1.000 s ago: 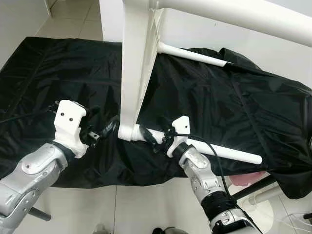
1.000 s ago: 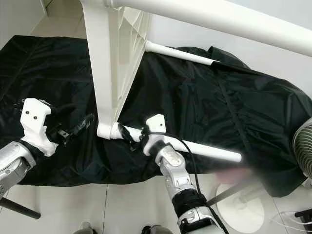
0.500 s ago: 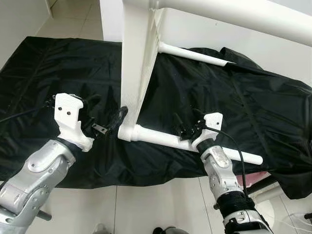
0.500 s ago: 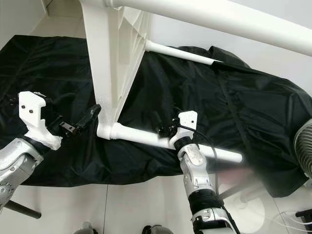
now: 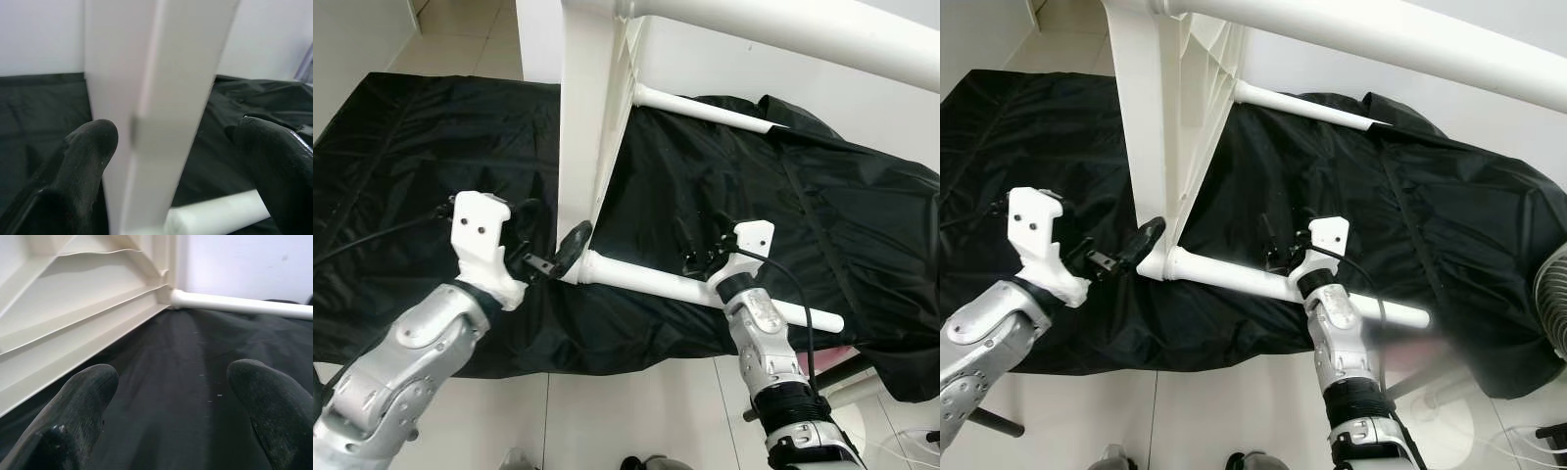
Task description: Building children table
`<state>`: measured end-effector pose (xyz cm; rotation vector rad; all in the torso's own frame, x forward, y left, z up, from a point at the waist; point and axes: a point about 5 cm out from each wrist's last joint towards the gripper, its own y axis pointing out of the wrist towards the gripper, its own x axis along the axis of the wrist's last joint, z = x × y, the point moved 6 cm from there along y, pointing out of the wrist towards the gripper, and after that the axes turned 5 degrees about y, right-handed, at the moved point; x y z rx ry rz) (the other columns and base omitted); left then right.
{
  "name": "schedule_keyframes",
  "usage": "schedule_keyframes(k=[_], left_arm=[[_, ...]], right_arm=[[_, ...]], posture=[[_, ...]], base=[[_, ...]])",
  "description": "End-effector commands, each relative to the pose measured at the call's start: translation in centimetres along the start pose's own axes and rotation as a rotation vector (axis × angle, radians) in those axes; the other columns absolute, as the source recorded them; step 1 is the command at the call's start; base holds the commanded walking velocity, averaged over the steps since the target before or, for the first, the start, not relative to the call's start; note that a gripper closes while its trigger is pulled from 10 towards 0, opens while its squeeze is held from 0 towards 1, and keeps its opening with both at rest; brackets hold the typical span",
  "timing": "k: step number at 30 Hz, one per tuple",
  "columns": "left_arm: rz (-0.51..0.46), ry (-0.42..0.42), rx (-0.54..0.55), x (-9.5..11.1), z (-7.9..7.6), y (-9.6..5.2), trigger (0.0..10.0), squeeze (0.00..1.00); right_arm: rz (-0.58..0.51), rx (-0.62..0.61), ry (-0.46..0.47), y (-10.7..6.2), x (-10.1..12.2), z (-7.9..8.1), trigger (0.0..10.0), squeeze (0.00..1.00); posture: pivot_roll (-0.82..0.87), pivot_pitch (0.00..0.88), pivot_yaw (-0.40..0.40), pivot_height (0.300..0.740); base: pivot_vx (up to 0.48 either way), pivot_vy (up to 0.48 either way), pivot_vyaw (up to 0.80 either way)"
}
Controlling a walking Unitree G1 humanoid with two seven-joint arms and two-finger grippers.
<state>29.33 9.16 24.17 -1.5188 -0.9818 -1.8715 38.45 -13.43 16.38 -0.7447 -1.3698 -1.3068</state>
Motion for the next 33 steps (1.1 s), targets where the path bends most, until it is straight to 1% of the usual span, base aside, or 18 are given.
schedule_keyframes(k=[1,3,4,6,7,10,12,13,14,15,20,24,25,27,31,33], left_arm=[[0.017,-0.012,-0.007,-0.3,-0.6,0.1,10.0,0.00],[0.000,-0.021,0.002,-0.1,-1.0,0.6,10.0,0.00],[0.000,-0.021,0.002,-0.1,-1.0,0.6,10.0,0.00],[0.000,-0.046,0.024,-0.2,-1.2,1.1,10.0,0.00],[0.006,-0.048,0.038,-0.4,-1.1,1.3,10.0,0.00],[0.012,-0.051,0.053,-0.6,-1.1,1.4,10.0,0.00],[0.032,-0.035,0.098,-0.9,-0.7,1.8,10.0,0.00],[0.032,-0.035,0.098,-0.9,-0.7,1.8,10.0,0.00],[0.047,-0.013,0.141,-1.1,-0.3,2.2,10.0,0.00],[0.052,-0.003,0.159,-1.1,-0.1,2.4,10.0,0.00],[0.075,0.014,0.209,-1.5,0.3,2.8,10.0,0.00],[0.130,0.094,0.311,-2.3,0.9,3.6,10.0,0.00],[0.140,0.109,0.326,-2.4,0.9,3.8,10.0,0.00],[0.147,0.097,0.339,-2.6,0.5,4.2,10.0,0.00],[0.213,0.158,0.389,-3.6,0.6,4.8,10.0,0.00],[0.232,0.164,0.401,-3.8,0.7,4.9,10.0,0.00]], right_arm=[[0.002,-0.020,-0.011,-0.2,0.1,-0.7,10.0,0.00],[-0.005,-0.039,-0.019,-0.2,0.4,-1.1,10.0,0.00],[-0.005,-0.039,-0.019,-0.2,0.4,-1.1,10.0,0.00],[-0.020,-0.066,-0.029,-0.3,0.8,-1.6,10.0,0.00],[-0.028,-0.083,-0.031,-0.3,1.0,-2.0,10.0,0.00],[-0.035,-0.098,-0.034,-0.3,1.1,-2.3,10.0,0.00],[-0.042,-0.121,-0.038,-0.3,1.4,-2.8,10.0,0.00],[-0.042,-0.121,-0.038,-0.3,1.4,-2.8,10.0,0.00],[-0.044,-0.134,-0.043,-0.3,1.5,-3.1,10.0,0.00],[-0.044,-0.137,-0.044,-0.3,1.5,-3.2,10.0,0.00],[-0.046,-0.148,-0.044,-0.4,1.6,-3.4,10.0,0.00],[-0.043,-0.154,-0.046,-0.4,1.5,-3.4,10.0,0.00],[-0.042,-0.156,-0.046,-0.4,1.5,-3.4,10.0,0.00],[-0.041,-0.160,-0.048,-0.4,1.4,-3.5,10.0,0.00],[-0.043,-0.168,-0.049,-0.4,1.5,-3.6,10.0,0.00],[-0.044,-0.170,-0.049,-0.4,1.5,-3.7,10.0,0.00]], posture=[[0.06,0.111,-0.074,0.740],[0.06,0.110,-0.070,0.740],[0.06,0.110,-0.070,0.740],[0.06,0.110,-0.067,0.740],[0.05,0.111,-0.067,0.740],[0.05,0.111,-0.066,0.740],[0.05,0.113,-0.064,0.740],[0.05,0.113,-0.064,0.740],[0.05,0.113,-0.063,0.740],[0.05,0.113,-0.063,0.740],[0.05,0.114,-0.063,0.740],[0.05,0.112,-0.060,0.740],[0.05,0.112,-0.060,0.740],[0.05,0.111,-0.061,0.740],[0.04,0.107,-0.059,0.740],[0.04,0.107,-0.059,0.740]], base=[[0.000,0.000,0.00],[0.000,0.000,0.00],[0.000,0.000,0.00],[0.000,0.000,0.00],[0.000,0.000,0.00],[0.000,0.000,0.00],[0.000,0.000,0.00],[0.000,0.000,0.00],[0.000,0.000,0.00],[0.000,0.000,0.00],[0.000,0.000,0.00],[0.000,0.000,0.00],[0.000,0.000,0.00],[0.000,0.000,0.00],[0.000,0.000,0.00],[0.000,0.000,0.00]])
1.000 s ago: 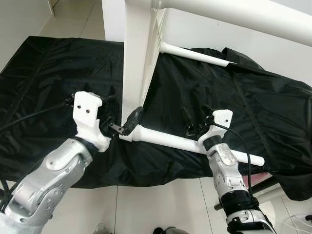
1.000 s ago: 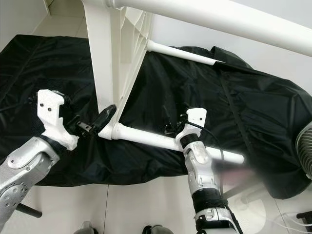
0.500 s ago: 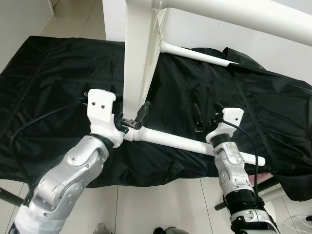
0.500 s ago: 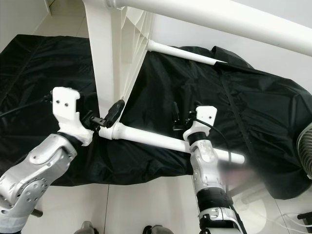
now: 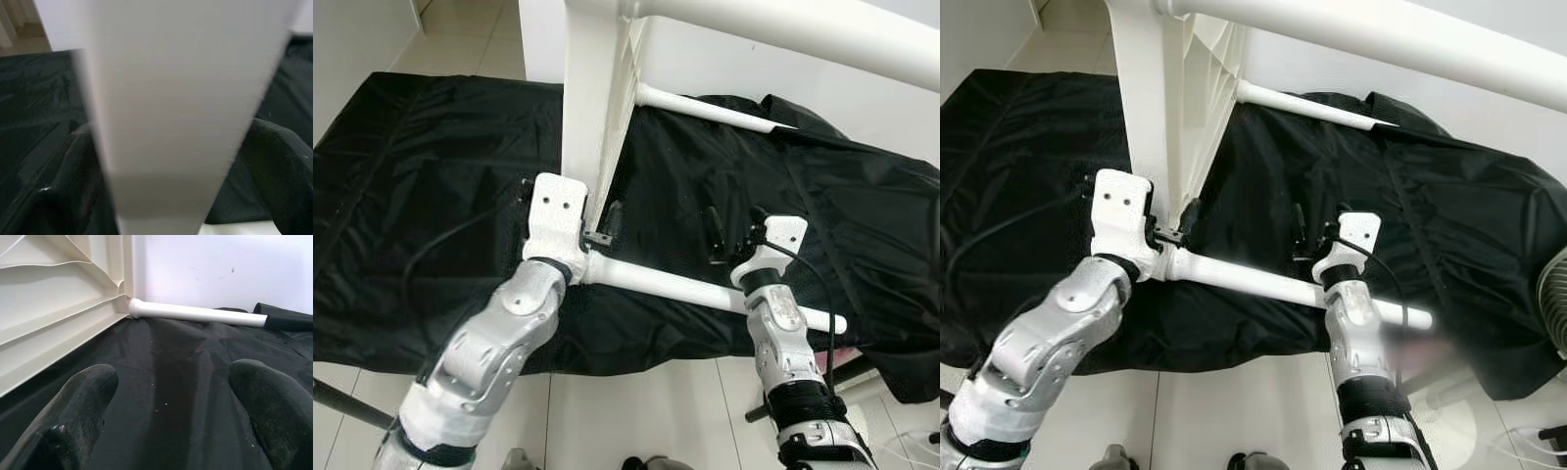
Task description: Building children table
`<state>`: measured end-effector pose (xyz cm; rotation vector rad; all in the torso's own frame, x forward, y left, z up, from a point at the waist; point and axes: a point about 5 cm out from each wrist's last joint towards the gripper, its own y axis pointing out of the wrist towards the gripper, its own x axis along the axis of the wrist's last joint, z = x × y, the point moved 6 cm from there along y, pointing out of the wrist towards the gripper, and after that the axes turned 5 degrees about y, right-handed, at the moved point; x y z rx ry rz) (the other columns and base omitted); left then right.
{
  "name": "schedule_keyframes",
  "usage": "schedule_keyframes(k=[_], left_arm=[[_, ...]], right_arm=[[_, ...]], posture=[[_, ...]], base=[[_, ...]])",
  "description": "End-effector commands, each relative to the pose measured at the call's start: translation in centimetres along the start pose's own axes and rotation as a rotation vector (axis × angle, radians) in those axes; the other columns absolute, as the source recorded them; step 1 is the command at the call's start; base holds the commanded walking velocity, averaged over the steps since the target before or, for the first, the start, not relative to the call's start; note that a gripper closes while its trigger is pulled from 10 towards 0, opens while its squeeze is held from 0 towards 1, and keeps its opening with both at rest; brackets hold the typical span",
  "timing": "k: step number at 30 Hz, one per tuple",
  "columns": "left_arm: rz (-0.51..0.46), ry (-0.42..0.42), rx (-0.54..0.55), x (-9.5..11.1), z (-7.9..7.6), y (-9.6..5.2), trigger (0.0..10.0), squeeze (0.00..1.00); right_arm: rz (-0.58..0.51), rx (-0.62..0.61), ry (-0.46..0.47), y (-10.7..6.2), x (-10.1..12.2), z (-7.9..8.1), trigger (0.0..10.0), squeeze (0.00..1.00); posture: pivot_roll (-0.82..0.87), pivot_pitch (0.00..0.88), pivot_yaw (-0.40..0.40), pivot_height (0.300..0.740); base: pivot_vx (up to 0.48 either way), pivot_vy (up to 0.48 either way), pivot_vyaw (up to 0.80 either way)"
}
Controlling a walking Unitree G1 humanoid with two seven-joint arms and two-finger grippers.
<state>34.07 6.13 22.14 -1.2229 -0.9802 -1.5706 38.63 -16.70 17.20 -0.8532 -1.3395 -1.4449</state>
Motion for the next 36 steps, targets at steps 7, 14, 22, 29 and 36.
schedule_keyframes(k=[7,14,22,29,36], left_arm=[[0.063,-0.047,0.118,-0.5,1.3,1.5,10.0,0.00],[-0.056,0.005,0.231,1.5,2.9,2.1,10.0,0.00],[-0.212,-0.077,0.161,3.9,2.4,1.9,10.0,0.00],[-0.254,-0.157,0.063,4.6,0.7,2.0,10.0,0.00],[-0.218,-0.171,-0.025,3.8,-0.7,2.4,10.0,0.00]], right_arm=[[-0.006,-0.030,-0.010,0.0,0.2,-0.9,10.0,0.00],[-0.005,-0.037,-0.010,-0.1,0.1,-0.9,10.0,0.00],[-0.007,-0.048,-0.011,-0.4,0.1,-1.3,10.0,0.00],[0.003,-0.055,-0.016,-0.8,-0.1,-1.5,10.0,0.00],[0.007,-0.067,-0.021,-1.1,-0.2,-1.9,10.0,0.00]], posture=[[0.03,0.100,-0.058,0.740],[0.03,0.100,-0.055,0.740],[0.03,0.102,-0.054,0.740],[0.02,0.104,-0.051,0.740],[0.01,0.109,-0.049,0.740]], base=[[0.000,0.000,0.00],[0.000,0.000,0.00],[0.000,0.000,0.00],[0.000,0.000,0.00],[0.000,0.000,0.00]])
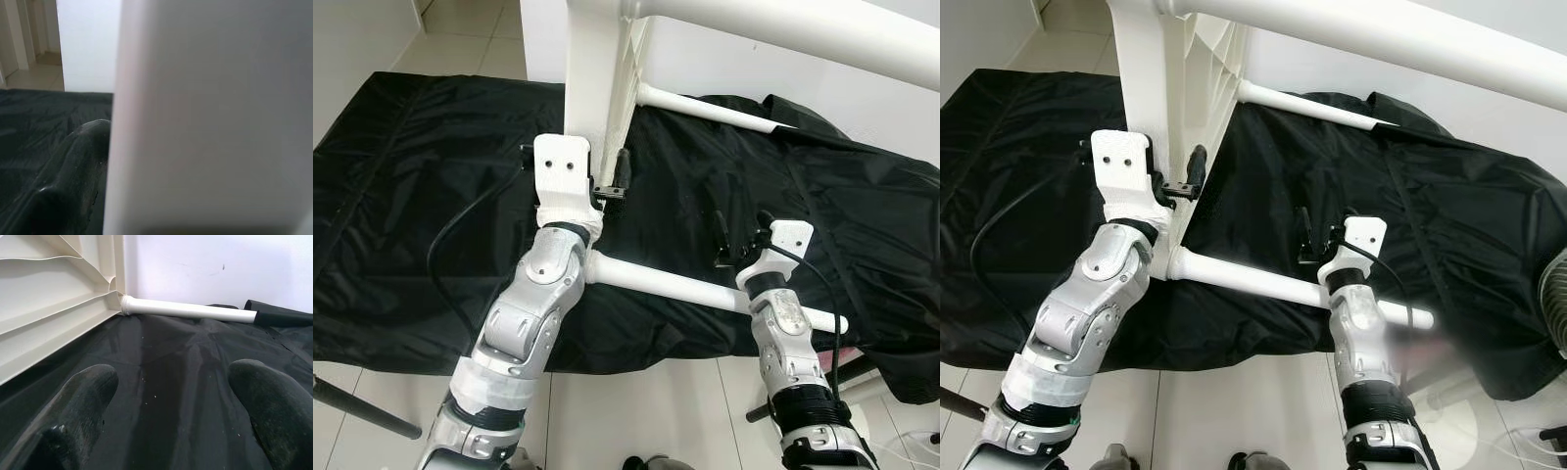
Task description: Building children table
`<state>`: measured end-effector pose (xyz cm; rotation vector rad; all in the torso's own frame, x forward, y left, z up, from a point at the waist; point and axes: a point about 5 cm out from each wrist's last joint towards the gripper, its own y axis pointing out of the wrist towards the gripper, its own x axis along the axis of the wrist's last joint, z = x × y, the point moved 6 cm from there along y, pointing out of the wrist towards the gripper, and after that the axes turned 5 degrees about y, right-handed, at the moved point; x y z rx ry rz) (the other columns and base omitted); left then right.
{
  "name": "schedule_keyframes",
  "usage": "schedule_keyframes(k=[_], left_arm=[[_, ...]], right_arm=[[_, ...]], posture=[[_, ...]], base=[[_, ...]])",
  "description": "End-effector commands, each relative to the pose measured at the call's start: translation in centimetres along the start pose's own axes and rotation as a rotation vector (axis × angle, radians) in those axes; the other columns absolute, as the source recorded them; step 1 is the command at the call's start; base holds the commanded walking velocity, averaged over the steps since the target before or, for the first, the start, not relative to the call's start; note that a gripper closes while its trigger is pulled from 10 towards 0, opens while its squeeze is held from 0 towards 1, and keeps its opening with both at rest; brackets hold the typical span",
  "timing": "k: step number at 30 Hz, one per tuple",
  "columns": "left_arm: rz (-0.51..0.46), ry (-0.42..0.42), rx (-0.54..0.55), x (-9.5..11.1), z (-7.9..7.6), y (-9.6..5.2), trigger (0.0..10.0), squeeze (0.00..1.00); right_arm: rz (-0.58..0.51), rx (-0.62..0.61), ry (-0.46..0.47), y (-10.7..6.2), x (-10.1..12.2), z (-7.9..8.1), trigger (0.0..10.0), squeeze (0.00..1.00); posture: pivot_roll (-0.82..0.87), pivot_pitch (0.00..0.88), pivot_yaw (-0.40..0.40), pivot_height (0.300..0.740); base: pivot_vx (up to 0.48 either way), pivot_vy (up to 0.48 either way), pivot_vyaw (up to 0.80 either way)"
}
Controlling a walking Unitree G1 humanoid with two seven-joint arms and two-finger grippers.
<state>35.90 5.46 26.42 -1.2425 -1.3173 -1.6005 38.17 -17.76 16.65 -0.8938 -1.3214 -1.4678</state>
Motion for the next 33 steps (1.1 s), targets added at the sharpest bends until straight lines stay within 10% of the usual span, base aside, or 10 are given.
schedule_keyframes(k=[1,19,20,21,24,33], left_arm=[[0.019,-0.001,-0.107,-0.6,-1.3,0.0,10.0,0.00],[-0.021,0.036,-0.057,-0.2,0.8,1.2,10.0,0.00],[-0.025,0.049,-0.053,-0.2,0.9,1.3,4.7,0.00],[-0.025,0.049,-0.053,-0.2,0.9,1.3,4.7,0.00],[-0.030,0.064,-0.047,-0.2,1.2,1.6,0.0,0.00],[-0.042,0.107,-0.031,0.0,2.1,0.9,0.0,0.00]], right_arm=[[0.002,-0.029,-0.007,-0.4,0.0,-0.9,10.0,0.00],[0.007,-0.039,-0.009,-0.7,-0.1,-1.1,10.0,0.00],[0.008,-0.037,-0.009,-0.8,-0.1,-1.1,10.0,0.00],[0.008,-0.037,-0.009,-0.8,-0.1,-1.1,10.0,0.00],[0.010,-0.036,-0.009,-0.8,-0.2,-1.0,10.0,0.00],[0.010,-0.043,-0.012,-1.0,-0.1,-1.2,10.0,0.00]], posture=[[0.01,0.109,-0.049,0.740],[0.00,0.118,-0.053,0.740],[0.00,0.118,-0.053,0.740],[0.00,0.118,-0.053,0.740],[0.00,0.119,-0.054,0.740],[0.00,0.123,-0.047,0.740]], base=[[0.000,0.000,0.00],[0.000,0.000,0.00],[0.000,0.000,0.00],[0.000,0.000,0.00],[0.000,0.000,0.00],[0.000,0.000,0.00]])
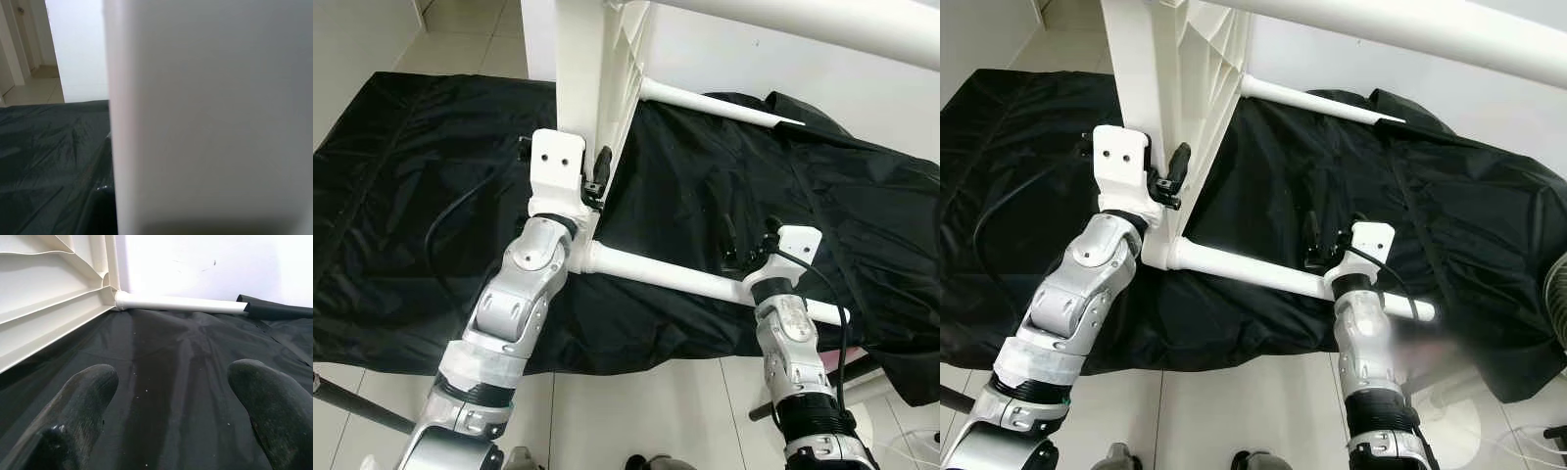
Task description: Building children table
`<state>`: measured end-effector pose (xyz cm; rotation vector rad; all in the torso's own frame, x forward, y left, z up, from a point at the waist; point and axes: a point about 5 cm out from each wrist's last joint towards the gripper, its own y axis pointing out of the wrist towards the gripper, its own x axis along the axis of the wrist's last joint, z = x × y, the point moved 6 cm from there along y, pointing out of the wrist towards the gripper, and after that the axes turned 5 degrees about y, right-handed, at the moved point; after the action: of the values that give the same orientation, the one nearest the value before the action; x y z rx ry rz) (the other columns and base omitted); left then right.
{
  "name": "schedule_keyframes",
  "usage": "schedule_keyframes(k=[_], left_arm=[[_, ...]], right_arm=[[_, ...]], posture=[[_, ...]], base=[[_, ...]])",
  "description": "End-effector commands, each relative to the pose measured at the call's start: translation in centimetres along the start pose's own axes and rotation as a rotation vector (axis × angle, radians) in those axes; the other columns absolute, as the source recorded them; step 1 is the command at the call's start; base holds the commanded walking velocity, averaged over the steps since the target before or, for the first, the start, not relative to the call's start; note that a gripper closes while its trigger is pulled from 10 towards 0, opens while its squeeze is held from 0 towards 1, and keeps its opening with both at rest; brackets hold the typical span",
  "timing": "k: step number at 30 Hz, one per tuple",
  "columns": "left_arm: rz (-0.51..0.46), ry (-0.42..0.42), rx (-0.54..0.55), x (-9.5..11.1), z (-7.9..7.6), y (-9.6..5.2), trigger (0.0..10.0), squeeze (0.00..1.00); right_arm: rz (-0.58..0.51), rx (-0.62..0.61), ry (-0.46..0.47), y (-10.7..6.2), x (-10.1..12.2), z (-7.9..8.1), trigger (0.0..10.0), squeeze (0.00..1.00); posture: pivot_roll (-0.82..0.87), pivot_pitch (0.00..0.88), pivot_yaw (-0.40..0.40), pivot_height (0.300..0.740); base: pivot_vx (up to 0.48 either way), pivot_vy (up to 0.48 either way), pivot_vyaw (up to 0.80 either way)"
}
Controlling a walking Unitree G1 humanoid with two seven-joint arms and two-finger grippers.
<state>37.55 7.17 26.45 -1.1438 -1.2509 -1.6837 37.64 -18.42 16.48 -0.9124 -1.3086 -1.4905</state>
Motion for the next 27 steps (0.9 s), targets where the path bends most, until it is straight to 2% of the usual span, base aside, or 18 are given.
schedule_keyframes(k=[1,7,8,9,13,17,23,24,25,26,27], left_arm=[[-0.019,0.004,0.011,0.3,0.5,-0.4,0.0,0.00],[-0.031,0.046,0.075,0.8,2.9,-1.2,0.0,0.00],[-0.031,0.046,0.075,0.8,2.9,-1.2,0.0,0.00],[-0.033,0.077,0.107,1.1,4.0,-1.7,0.0,0.00],[-0.035,0.119,0.132,1.5,4.7,-2.1,0.0,0.00],[-0.038,0.178,0.239,2.3,6.8,-3.0,0.0,0.00],[-0.027,0.225,0.315,2.5,8.0,-3.8,0.0,0.00],[-0.019,0.226,0.365,2.5,8.8,-4.2,0.0,0.00],[-0.019,0.226,0.365,2.5,8.8,-4.2,0.0,0.00],[-0.016,0.240,0.419,2.8,9.7,-4.7,0.0,0.00],[-0.016,0.240,0.419,2.8,9.7,-4.7,0.0,0.00]], right_arm=[[0.013,-0.016,-0.009,-0.4,-0.3,-0.6,10.0,0.00],[0.016,-0.018,-0.009,-0.4,-0.3,-0.6,10.0,0.00],[0.016,-0.018,-0.009,-0.4,-0.3,-0.6,10.0,0.00],[0.020,-0.018,-0.009,-0.3,-0.4,-0.7,10.0,0.00],[0.021,-0.016,-0.010,-0.3,-0.4,-0.7,10.0,0.00],[0.022,-0.018,-0.014,-0.2,-0.4,-1.0,10.0,0.00],[0.024,-0.015,-0.017,-0.1,-0.4,-1.1,10.0,0.00],[0.026,-0.013,-0.019,0.0,-0.3,-1.1,10.0,0.00],[0.026,-0.013,-0.019,0.0,-0.3,-1.1,10.0,0.00],[0.026,-0.011,-0.021,0.1,-0.3,-1.1,10.0,0.00],[0.026,-0.011,-0.021,0.1,-0.3,-1.1,10.0,0.00]], posture=[[0.00,0.123,-0.047,0.740],[0.01,0.127,-0.051,0.740],[0.01,0.127,-0.051,0.740],[0.02,0.130,-0.055,0.740],[0.02,0.132,-0.056,0.740],[0.03,0.134,-0.063,0.740],[0.03,0.134,-0.071,0.740],[0.03,0.133,-0.078,0.740],[0.03,0.133,-0.078,0.740],[0.03,0.133,-0.078,0.740],[0.03,0.133,-0.078,0.740]], base=[[0.000,0.000,0.00],[0.000,0.000,0.00],[0.000,0.000,0.00],[0.000,0.000,0.00],[0.000,0.000,0.00],[0.000,0.000,0.00],[0.000,0.000,0.00],[0.000,0.000,0.00],[0.000,0.000,0.00],[0.000,0.000,0.00],[0.000,0.000,0.00]])
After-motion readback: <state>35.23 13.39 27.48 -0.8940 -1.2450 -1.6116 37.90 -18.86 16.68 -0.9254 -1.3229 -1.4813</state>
